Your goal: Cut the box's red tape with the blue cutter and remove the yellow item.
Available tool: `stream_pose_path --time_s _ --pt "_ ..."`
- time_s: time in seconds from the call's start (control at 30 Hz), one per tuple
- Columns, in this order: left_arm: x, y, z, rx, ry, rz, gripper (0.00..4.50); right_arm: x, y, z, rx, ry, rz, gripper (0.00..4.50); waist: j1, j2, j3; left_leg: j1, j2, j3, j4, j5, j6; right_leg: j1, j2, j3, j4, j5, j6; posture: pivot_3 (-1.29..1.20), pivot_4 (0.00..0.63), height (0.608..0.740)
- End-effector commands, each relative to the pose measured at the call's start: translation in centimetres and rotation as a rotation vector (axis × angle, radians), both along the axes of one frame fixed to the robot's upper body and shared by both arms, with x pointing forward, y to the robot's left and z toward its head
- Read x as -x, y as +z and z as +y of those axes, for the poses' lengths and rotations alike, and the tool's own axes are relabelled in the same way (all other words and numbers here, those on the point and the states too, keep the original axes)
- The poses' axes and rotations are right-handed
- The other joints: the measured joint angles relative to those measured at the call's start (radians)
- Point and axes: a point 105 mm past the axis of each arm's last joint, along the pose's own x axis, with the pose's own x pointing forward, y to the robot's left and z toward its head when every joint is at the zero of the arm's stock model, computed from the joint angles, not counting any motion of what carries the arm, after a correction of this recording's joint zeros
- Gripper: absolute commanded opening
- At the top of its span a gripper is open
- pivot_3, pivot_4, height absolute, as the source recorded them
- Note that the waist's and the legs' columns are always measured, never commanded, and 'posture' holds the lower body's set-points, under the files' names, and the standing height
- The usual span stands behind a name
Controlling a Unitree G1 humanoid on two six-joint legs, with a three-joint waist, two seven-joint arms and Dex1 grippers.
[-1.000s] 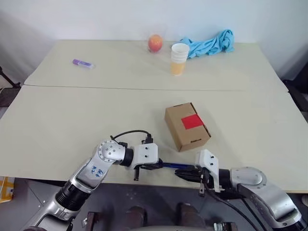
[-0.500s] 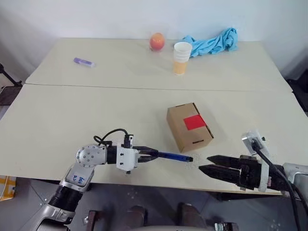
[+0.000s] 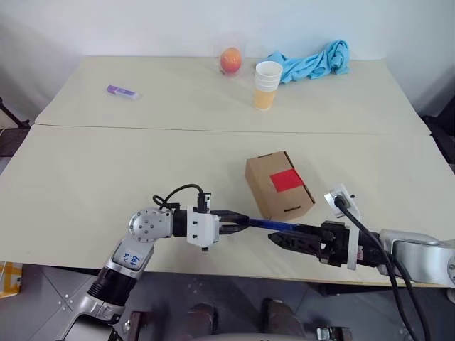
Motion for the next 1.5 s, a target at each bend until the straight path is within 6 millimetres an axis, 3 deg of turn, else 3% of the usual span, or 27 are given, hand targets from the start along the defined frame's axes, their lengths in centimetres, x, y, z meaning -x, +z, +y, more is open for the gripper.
stream_pose_path --time_s 0.03,0.3,0.63,0.73,1.17,1.2,1.4,1.5 --pt "0.7 0.6 -0.5 0.010 -0.023 -0.033 0.43 -0.6 0.7 0.0 -0.026 -0.027 -0.041 3.18 0.000 0.000 0.000 0.000 0.000 0.000 0.000 0.000 0.000 0.000 0.000 0.000 0.000 0.000 0.000 0.00 0.150 0.740" --pt "0.9 0.6 -0.6 0.004 -0.032 -0.032 0.43 -0.6 0.7 0.2 -0.041 -0.018 -0.041 0.49 0.000 0.000 0.000 0.000 0.000 0.000 0.000 0.000 0.000 0.000 0.000 0.000 0.000 0.000 0.000 0.00 0.150 0.740" --pt "0.7 0.7 -0.9 0.010 -0.028 -0.037 0.43 -0.2 0.4 0.3 -0.042 0.016 -0.009 0.49 0.000 0.000 0.000 0.000 0.000 0.000 0.000 0.000 0.000 0.000 0.000 0.000 0.000 0.000 0.000 0.00 0.150 0.740" --pt "0.7 0.7 -0.8 0.011 -0.026 -0.037 0.43 -0.1 0.3 0.4 -0.047 0.028 0.000 0.18 0.000 0.000 0.000 0.000 0.000 0.000 0.000 0.000 0.000 0.000 0.000 0.000 0.000 0.000 0.000 0.00 0.150 0.740" --pt "0.9 1.7 -1.0 0.082 -0.039 0.014 0.43 -0.2 0.9 0.0 -0.025 0.070 -0.013 0.18 0.000 0.000 0.000 0.000 0.000 0.000 0.000 0.000 0.000 0.000 0.000 0.000 0.000 0.000 0.000 0.00 0.150 0.740" --pt "1.0 2.0 -1.0 0.100 -0.047 0.036 1.14 -0.3 1.1 -0.3 -0.015 0.071 -0.019 0.18 0.000 0.000 0.000 0.000 0.000 0.000 0.000 0.000 0.000 0.000 0.000 0.000 0.000 0.000 0.000 0.00 0.150 0.740" --pt "0.5 3.8 0.5 0.211 -0.011 0.138 2.84 0.7 4.9 -2.1 0.024 0.120 -0.089 0.18 0.002 0.000 0.000 -0.001 0.000 0.000 0.000 0.000 0.000 -0.001 0.000 0.000 0.000 0.000 0.000 0.00 0.150 0.740" --pt "0.3 4.3 1.6 0.245 -0.006 0.240 2.84 1.2 5.4 -3.1 0.126 0.135 -0.081 0.18 0.000 0.000 0.000 -0.001 0.001 0.000 0.000 0.000 0.000 -0.001 0.000 0.000 0.000 0.000 0.000 0.00 0.150 0.740"
